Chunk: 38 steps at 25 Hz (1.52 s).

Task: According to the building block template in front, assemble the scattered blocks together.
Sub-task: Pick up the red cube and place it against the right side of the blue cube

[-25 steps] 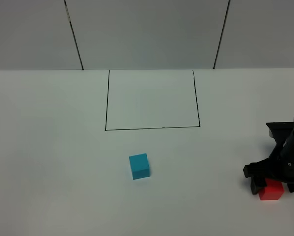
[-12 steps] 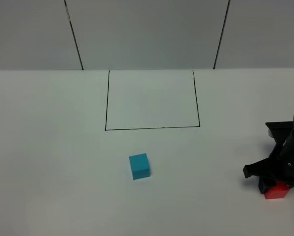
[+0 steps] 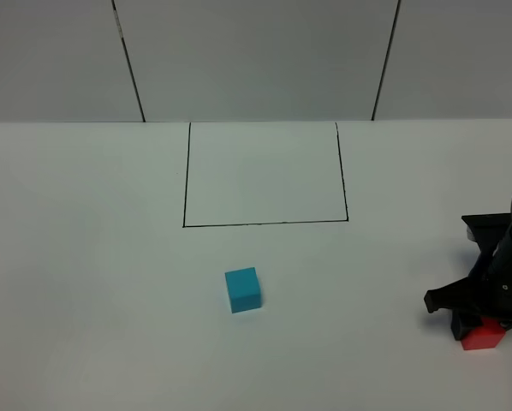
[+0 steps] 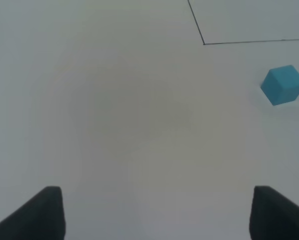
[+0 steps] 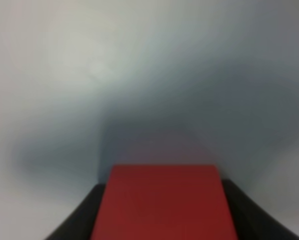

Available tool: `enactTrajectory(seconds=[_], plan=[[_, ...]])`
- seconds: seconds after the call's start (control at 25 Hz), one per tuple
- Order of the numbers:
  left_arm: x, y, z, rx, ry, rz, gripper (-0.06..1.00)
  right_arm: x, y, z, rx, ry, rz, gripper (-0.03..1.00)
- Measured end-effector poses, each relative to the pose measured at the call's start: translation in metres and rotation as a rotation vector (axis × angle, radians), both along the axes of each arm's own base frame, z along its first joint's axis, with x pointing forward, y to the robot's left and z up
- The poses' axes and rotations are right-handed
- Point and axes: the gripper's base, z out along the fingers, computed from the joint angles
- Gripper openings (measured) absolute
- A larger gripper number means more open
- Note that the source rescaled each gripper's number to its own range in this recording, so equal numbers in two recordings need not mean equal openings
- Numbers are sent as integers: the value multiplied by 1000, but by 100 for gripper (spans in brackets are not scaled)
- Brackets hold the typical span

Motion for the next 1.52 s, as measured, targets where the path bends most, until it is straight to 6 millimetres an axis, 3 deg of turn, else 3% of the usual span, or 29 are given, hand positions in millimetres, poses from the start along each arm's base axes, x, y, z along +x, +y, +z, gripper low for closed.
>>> enactTrajectory(seconds=[0.28,0.64,0.88,1.08,1.52], plan=[[0,0,0,1,0,1,100,-5,-1,7,-5,30,27,0],[0,0,0,5,0,1,100,-14,-3,64,22,-97,88,0],[0,0,0,6,0,2,100,-6,0,90,29,-155,160,0],[0,0,0,6,0,2,100,-3,6,98,26,-166,255,0],[0,0,0,8,0,1,100,-10,44,104,17,-212,673,0]])
